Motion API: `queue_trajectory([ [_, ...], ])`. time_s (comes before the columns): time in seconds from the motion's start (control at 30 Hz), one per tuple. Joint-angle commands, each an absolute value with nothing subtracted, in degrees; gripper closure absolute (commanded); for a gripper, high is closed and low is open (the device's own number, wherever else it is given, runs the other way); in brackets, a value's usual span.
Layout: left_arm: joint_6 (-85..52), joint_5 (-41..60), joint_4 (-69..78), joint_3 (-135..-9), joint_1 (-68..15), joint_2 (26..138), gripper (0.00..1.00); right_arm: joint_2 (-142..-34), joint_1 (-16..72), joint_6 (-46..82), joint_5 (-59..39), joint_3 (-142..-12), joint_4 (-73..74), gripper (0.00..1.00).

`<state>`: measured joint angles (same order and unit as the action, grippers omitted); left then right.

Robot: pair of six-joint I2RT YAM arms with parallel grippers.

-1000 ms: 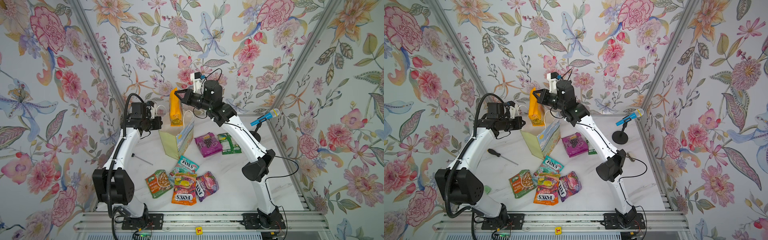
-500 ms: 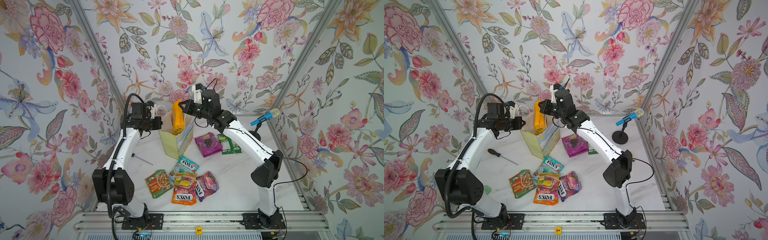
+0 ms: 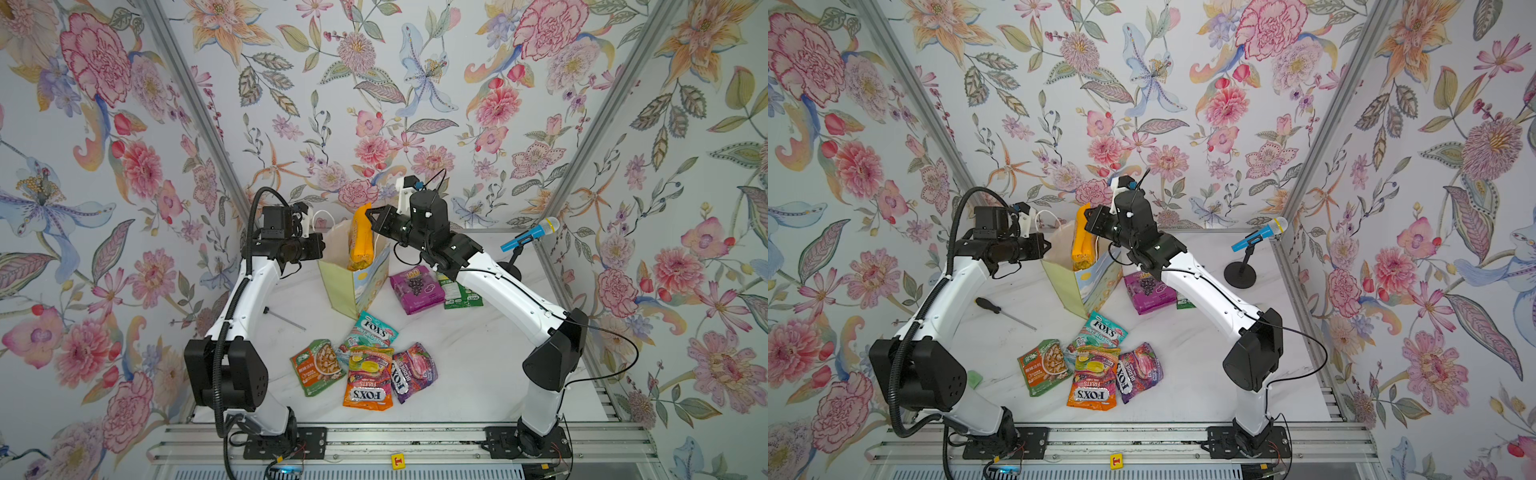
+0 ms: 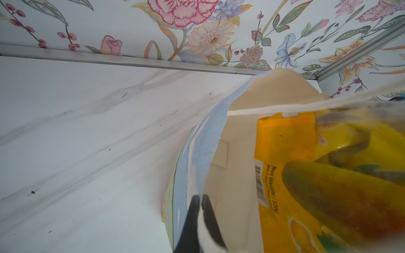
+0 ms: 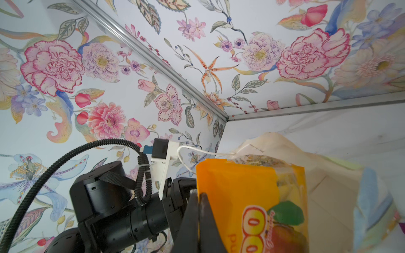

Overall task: Place the snacks into the paper bag
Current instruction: 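Lower the yellow pack into the bag and open the right gripper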

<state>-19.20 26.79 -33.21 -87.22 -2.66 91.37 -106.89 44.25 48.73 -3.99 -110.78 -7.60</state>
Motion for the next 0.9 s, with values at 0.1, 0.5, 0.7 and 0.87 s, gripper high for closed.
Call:
queue_trajectory([
  [0.1, -20.3, 27.2, -33.0, -85.6, -2.9, 90.0, 1.00, -104.1, 44.7, 51.6, -1.2, -108.4, -0.3, 1.00],
  [0.5, -20.3, 27.5, -32.4, -85.0, -2.8, 90.0, 1.00, -105.5, 45.0, 53.3, -0.8, -106.1, 1.6, 0.83],
  [0.7, -20.1, 27.8, -32.2, -84.5, -2.4, 88.0, 1.00, -105.8, 45.0, 50.0, -1.5, -109.9, -0.6, 0.65],
  [0.87, -20.1, 27.9, -31.9, -84.3, -2.1, 87.6, 1.00, -102.8, 44.9, 46.7, -2.3, -108.4, 0.1, 0.59],
])
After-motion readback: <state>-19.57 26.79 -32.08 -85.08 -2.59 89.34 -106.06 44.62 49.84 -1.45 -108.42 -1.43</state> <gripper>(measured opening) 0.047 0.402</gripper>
